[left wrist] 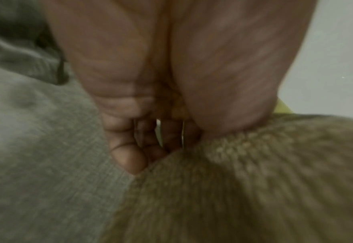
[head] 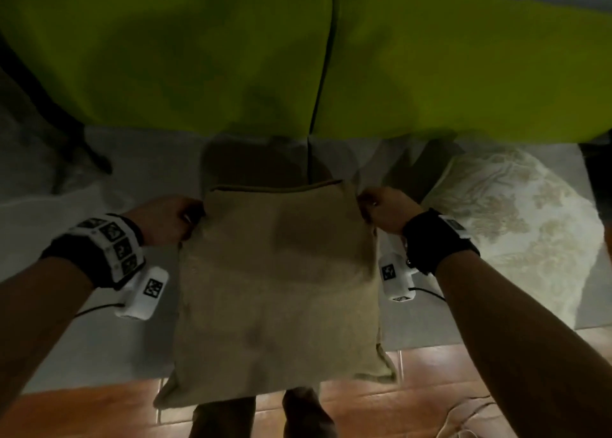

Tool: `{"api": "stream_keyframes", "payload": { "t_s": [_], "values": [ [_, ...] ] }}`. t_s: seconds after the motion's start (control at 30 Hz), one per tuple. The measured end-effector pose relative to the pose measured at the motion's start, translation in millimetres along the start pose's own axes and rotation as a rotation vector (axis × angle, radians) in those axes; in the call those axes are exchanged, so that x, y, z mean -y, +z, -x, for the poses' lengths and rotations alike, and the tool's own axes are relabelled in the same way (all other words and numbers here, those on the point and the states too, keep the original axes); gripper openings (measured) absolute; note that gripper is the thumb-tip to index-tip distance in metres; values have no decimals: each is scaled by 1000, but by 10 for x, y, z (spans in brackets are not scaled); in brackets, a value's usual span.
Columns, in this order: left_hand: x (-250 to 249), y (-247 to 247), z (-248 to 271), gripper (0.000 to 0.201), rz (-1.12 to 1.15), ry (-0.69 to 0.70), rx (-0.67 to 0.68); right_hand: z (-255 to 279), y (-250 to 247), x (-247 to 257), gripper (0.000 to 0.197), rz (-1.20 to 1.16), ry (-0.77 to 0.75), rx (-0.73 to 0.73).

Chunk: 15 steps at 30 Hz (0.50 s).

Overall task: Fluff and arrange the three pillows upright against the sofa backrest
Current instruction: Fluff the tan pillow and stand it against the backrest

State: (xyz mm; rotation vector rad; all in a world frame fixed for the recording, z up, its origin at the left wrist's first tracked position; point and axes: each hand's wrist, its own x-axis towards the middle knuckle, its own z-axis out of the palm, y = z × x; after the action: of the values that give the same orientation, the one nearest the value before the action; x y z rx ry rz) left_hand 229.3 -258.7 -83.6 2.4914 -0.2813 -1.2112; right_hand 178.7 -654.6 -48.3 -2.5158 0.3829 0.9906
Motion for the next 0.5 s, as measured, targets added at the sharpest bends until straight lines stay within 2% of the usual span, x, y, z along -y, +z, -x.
{"api": "stream_keyframes", "payload": {
  "t_s": [0.03,0.1,0.17,0.2,0.27,0.37,0.43,0.5],
  "values": [
    [49,15,12,19,71,-18,-92,-17,-22,-70,22,-15,21,-73],
    [103,56,69,11,430,-115,-304,-35,-34,-218,25,-120,106,-213],
    [79,142,138,9,867,-222,-453,-22,24,-294,24,-245,170,-269],
    [48,196,161,8,984,-256,-493,-19,71,-297,23,-302,181,-272],
    [4,272,169,15,1026,-281,-550,-80,182,-286,29,-490,186,-255],
    [-28,234,141,16,1059,-259,-532,-227,226,-313,62,-761,218,-242],
    [-40,190,105,17,995,-226,-477,-278,192,-333,73,-840,247,-254],
    [-76,173,66,23,903,-218,-514,-322,167,-365,78,-1001,284,-239]
  ]
}}
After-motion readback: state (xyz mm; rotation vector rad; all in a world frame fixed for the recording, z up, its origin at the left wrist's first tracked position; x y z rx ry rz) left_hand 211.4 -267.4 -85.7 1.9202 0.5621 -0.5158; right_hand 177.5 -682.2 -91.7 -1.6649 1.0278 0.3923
